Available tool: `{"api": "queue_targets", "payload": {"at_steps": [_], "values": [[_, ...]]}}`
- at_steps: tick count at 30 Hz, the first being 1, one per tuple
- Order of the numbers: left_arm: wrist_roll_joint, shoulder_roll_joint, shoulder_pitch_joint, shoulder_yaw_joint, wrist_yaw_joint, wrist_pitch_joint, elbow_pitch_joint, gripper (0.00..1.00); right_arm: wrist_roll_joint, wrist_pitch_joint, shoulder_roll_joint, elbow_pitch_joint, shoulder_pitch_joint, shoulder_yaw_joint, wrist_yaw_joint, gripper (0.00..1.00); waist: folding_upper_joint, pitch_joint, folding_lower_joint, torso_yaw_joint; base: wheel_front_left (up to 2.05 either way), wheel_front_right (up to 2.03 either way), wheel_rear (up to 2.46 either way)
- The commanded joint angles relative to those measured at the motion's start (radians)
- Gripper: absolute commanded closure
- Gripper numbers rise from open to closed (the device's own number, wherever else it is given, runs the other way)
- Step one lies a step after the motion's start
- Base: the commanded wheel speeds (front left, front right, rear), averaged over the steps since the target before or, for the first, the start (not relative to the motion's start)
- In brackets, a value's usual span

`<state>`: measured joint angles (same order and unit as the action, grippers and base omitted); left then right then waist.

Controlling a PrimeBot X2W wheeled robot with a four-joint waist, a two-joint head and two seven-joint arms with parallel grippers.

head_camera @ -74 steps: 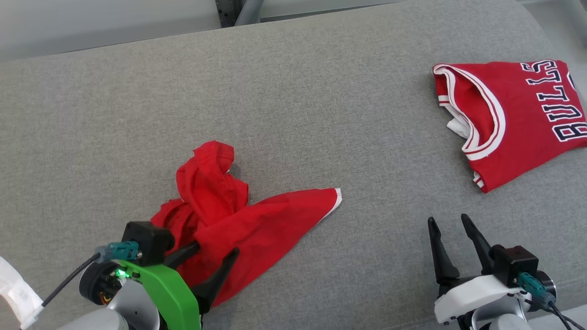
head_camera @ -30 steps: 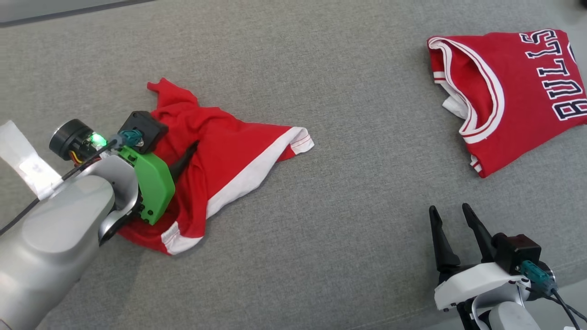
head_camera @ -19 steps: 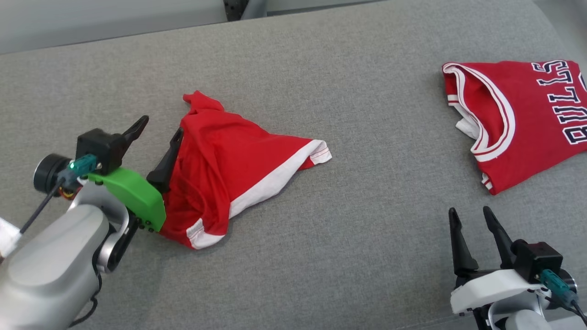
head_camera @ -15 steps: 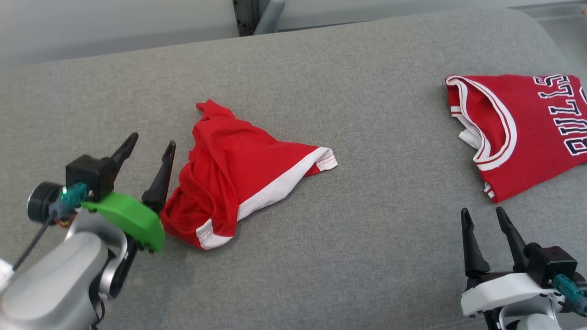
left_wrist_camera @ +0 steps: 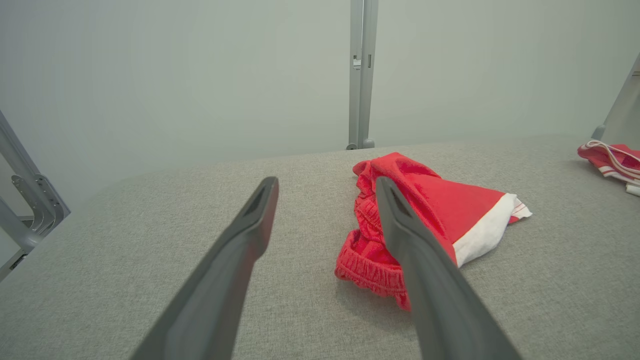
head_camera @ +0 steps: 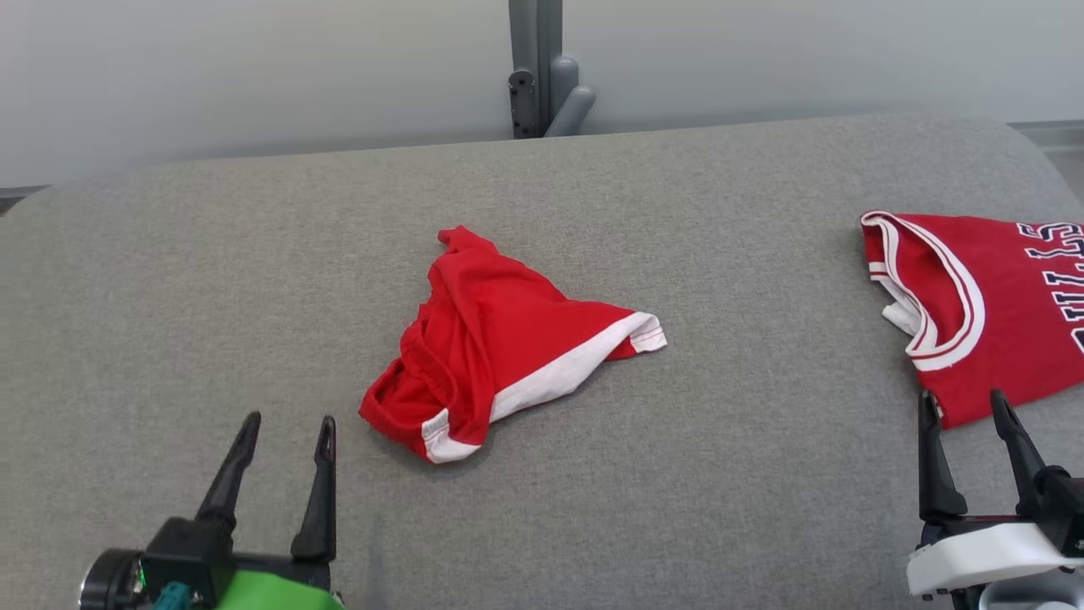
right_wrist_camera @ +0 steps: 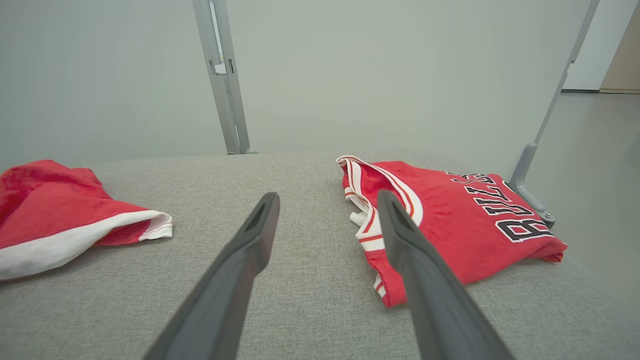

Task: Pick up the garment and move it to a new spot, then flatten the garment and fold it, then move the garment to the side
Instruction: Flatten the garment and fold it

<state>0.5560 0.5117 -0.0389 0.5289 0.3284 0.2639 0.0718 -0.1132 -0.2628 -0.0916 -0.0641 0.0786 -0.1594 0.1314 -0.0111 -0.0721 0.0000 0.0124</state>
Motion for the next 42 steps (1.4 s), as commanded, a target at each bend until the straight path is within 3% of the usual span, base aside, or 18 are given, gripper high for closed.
{"api": "queue_targets", "payload": {"at_steps": [1, 11, 16, 19, 23, 33, 38, 42], "values": [[-0.027, -0.025, 0.041, -0.035, -0.031, 0.000, -0.003, 0.00, 0.003, -0.002, 0.001, -0.002, 0.017, -0.001, -0.002, 0.00, 0.0111, 0.029, 0.0000, -0.029, 0.00, 0.00, 0.00], [-0.234, -0.237, 0.223, -0.294, -0.264, 0.000, -0.096, 0.00, 0.017, -0.002, 0.010, -0.087, 0.058, 0.025, -0.002, 0.00, 0.0111, 0.069, 0.0000, -0.076, 0.00, 0.00, 0.00], [-0.292, -0.302, 0.241, -0.375, -0.375, 0.000, -0.131, 0.00, 0.022, -0.003, 0.012, -0.102, 0.056, 0.042, -0.002, 0.00, 0.0111, 0.070, 0.0000, -0.086, 0.00, 0.00, 0.00], [-0.309, -0.334, 0.241, -0.412, -0.414, 0.000, -0.148, 0.00, 0.021, -0.003, 0.011, -0.103, 0.056, 0.050, -0.002, 0.00, 0.0111, 0.071, 0.0000, -0.088, 0.00, 0.00, 0.00], [-0.328, -0.362, 0.238, -0.447, -0.443, 0.000, -0.168, 0.00, 0.023, -0.003, 0.009, -0.099, 0.048, 0.058, -0.002, 0.00, 0.0111, 0.072, 0.0000, -0.087, 0.00, 0.00, 0.00], [-0.355, -0.383, 0.232, -0.468, -0.460, 0.000, -0.184, 0.00, 0.016, -0.003, 0.007, -0.092, 0.038, 0.079, -0.002, 0.00, 0.0111, 0.074, 0.0000, -0.086, 0.00, 0.00, 0.00], [-0.346, -0.365, 0.217, -0.440, -0.460, 0.000, -0.184, 0.00, 0.006, -0.003, 0.008, -0.091, 0.033, 0.087, -0.002, 0.00, 0.0111, 0.070, 0.0000, -0.087, 0.00, 0.00, 0.00], [-0.336, -0.320, 0.154, -0.336, -0.460, 0.000, -0.176, 0.00, -0.020, -0.003, -0.012, -0.109, -0.024, 0.127, -0.002, 0.00, 0.0111, 0.029, 0.0000, -0.085, 0.00, 0.00, 0.00]]}}
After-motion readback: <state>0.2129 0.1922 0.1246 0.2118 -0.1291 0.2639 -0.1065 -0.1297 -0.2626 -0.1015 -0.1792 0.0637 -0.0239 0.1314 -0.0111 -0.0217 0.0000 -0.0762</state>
